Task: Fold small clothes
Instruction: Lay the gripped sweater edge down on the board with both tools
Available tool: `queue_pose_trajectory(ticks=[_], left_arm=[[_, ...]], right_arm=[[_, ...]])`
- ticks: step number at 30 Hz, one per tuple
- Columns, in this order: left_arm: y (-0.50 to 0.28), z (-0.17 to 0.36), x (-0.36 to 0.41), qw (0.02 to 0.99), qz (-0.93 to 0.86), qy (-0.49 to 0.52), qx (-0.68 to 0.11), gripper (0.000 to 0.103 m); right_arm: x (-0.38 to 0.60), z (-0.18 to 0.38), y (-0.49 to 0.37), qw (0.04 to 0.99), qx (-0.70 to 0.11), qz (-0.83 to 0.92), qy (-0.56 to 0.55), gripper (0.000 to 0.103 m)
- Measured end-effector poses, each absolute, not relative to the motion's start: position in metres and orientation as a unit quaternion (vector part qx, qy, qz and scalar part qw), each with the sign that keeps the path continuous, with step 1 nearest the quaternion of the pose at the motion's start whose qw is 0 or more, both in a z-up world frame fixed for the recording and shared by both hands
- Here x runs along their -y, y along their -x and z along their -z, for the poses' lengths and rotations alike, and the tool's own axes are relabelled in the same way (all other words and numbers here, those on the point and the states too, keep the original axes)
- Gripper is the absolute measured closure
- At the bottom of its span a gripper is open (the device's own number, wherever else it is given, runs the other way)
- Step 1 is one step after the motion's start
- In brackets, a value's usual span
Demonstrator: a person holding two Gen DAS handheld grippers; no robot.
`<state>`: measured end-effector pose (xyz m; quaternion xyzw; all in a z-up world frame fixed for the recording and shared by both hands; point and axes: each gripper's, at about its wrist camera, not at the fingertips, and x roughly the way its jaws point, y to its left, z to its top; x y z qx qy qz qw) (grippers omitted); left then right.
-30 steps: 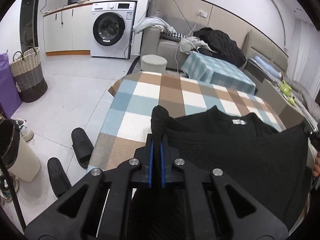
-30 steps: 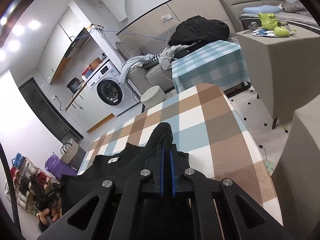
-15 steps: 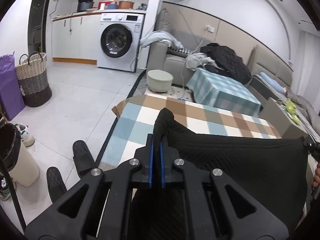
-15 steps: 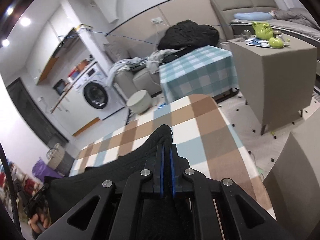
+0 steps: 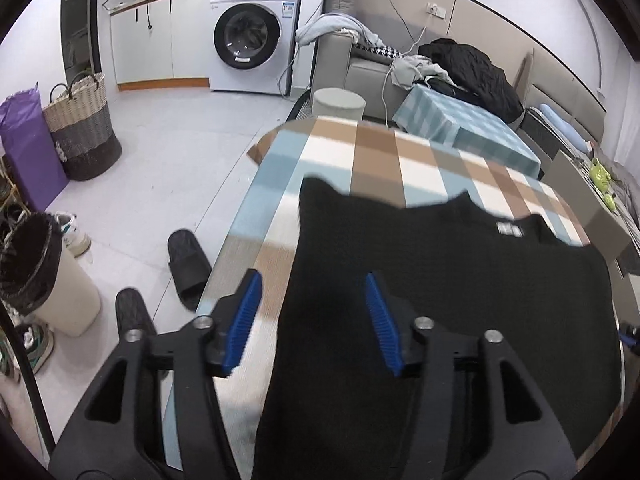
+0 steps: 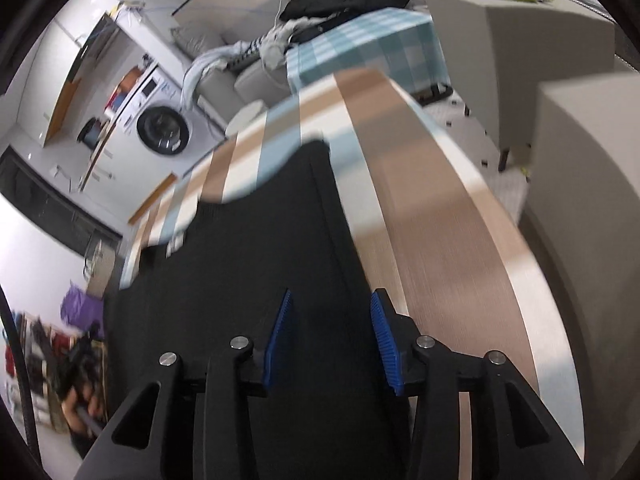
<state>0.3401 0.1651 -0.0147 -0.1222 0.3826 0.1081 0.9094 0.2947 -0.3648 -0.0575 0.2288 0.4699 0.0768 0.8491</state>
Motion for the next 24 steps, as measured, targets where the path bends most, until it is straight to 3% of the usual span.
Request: queue_pose_trajectory(ticks=[8, 19, 21, 22, 23, 24], left_arm=[[-0.263, 0.027, -0.156, 0.897, -0.101, 0.125, -0.412, 0.048], [-0.192, 0.035, -0.136, 0.891, -0.096, 0.113, -0.428, 0.043], [-0.188, 0.036, -0.133, 0.891, -0.098, 0.11, -0.429, 0.043], [-0.187, 0.035, -0.133, 0.891, -0.097, 0.111, -0.43, 0.043], [-0.184, 0.035, -0.131, 0.891, -0.093, 0.113, -0.43, 0.043], [-0.184, 0.033, -0.13, 0.892, -0.091, 0.114, -0.429, 0.043]], right_arm=[[0.362, 0.068, -0.206, 0.856, -0.465, -0.097, -0.204, 0.042], [0.351, 0.07, -0.185, 0.857, -0.457, -0.136, -0.195, 0.037], [0.348, 0.069, -0.189, 0.86, -0.455, -0.133, -0.189, 0.037], [0.347, 0.067, -0.19, 0.864, -0.45, -0.133, -0.183, 0.044], [0.344, 0.065, -0.189, 0.871, -0.442, -0.132, -0.17, 0.061], [0.342, 0.065, -0.191, 0.876, -0.436, -0.13, -0.161, 0.067]])
